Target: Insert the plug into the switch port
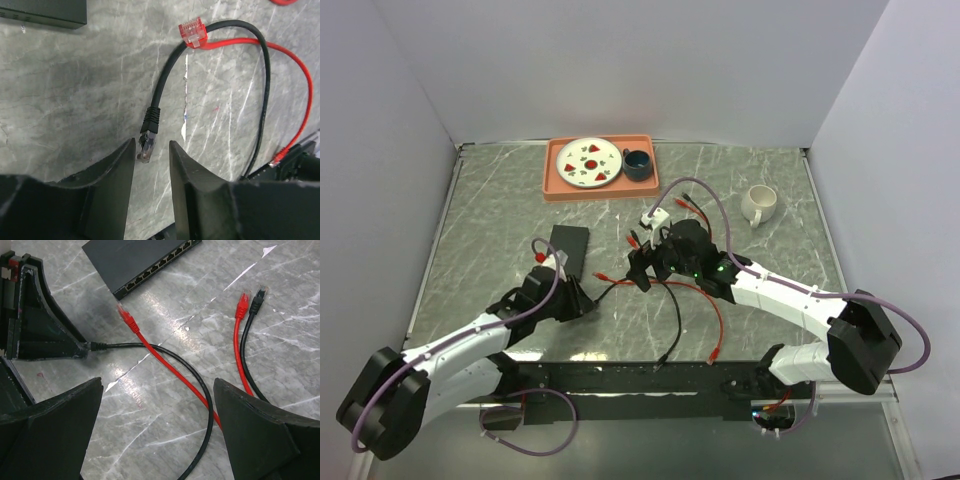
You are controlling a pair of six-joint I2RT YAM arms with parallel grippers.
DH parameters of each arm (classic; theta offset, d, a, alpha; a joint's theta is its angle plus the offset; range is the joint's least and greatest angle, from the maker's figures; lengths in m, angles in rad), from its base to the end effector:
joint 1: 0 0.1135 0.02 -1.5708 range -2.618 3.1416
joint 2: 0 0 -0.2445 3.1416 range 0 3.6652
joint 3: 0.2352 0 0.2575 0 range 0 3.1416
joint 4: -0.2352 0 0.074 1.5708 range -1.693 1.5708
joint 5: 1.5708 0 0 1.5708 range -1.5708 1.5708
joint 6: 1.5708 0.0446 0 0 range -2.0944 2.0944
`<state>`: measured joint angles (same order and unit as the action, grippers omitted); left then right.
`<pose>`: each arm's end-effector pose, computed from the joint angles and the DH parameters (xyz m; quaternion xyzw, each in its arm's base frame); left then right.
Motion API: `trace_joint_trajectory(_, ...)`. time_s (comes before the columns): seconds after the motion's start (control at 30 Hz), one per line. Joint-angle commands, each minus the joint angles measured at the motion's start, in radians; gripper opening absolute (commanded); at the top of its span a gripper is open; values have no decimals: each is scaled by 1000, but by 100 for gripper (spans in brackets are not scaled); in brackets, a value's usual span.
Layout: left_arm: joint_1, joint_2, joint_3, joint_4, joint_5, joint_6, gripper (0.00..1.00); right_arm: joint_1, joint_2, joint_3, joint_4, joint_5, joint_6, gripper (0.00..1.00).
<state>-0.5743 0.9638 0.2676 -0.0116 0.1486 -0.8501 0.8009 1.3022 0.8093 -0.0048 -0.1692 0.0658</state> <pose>0.1651 -0.1147 0.1230 -0.0938 0.9015 -0.3236 0.2716 0.2088 0.2262 0.2273 -0.3480 0.7837 0.2798 0.4318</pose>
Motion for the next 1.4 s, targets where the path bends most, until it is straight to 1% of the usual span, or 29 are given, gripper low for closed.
trace_joint_trajectory(0.0,-30,-11,16,0,-66,22,38,9,-14,21,14,16,-4,100)
trace_joint_trajectory(0.07,-44,-20,16,-22,-95,17,30,9,-11,21,12,14,-4,100)
trace_joint_trajectory(0.13,-47,-20,18,-24,-107,11,20,11,-9,21,14,13,-4,100)
trace_joint_trajectory(0.17,-52,-14,19,-21,-107,10,14,9,-9,21,14,13,-1,100)
trace_joint_trajectory(0.2,-53,-7,21,-21,-110,9,4,9,-8,22,12,13,-4,100)
trace_joint_trajectory(0.23,-55,1,24,-21,-110,9,1,11,-7,24,11,11,-6,100)
trace_joint_trajectory(0.33,-59,27,39,-27,-98,17,1,11,-24,21,12,-10,-21,100)
trace_joint_trajectory(0.43,-58,36,94,-71,-52,52,1,23,-61,10,19,-56,-56,100)
trace_joint_trajectory(0.47,-59,42,137,-82,-31,77,1,30,-72,10,14,-70,-58,100)
trace_joint_trajectory(0.53,-56,53,183,-119,41,111,1,61,-102,13,9,-69,-121,100)
trace_joint_trajectory(0.6,-58,81,252,-148,101,160,1,98,-121,27,-33,-70,-173,100)
trace_joint_trajectory(0.63,-58,93,275,-159,129,177,1,106,-121,37,-49,-73,-187,100)
trace_joint_trajectory(0.67,-58,116,318,-186,196,213,1,118,-121,60,-85,-82,-202,100)
trace_joint_trajectory(0.73,-56,136,357,-211,250,241,1,139,-118,76,-109,-110,-221,100)
trace_joint_trajectory(0.77,-56,153,399,-247,288,276,1,145,-119,80,-115,-118,-221,99)
trace_joint_trajectory(0.8,-56,157,419,-266,302,284,1,150,-124,80,-119,-134,-222,94)
trace_joint_trajectory(0.83,-46,158,436,-277,327,292,1,162,-127,79,-126,-132,-225,92)
trace_joint_trajectory(0.87,-41,158,467,-287,391,307,1,169,-129,80,-144,-127,-233,89)
trace_joint_trajectory(0.97,-21,151,504,-309,477,321,1,193,-144,68,-149,-72,-244,77)
trace_joint_trajectory(1.0,-15,153,516,-329,520,330,1,196,-153,62,-147,-64,-253,69)
trace_joint_trajectory(1.03,-9,151,530,-341,532,339,1,202,-159,56,-146,-41,-253,66)
trace_joint_trajectory(1.1,2,154,541,-359,566,358,1,228,-170,48,-146,-3,-267,63)
trace_joint_trajectory(1.23,33,179,547,-369,621,364,1,274,-201,-1,-97,86,-285,63)
trace_joint_trajectory(1.3,36,196,559,-390,606,370,1,305,-199,-13,-80,149,-302,63)
trace_joint_trajectory(1.37,45,216,576,-415,583,379,1,316,-187,-22,-60,166,-314,60)
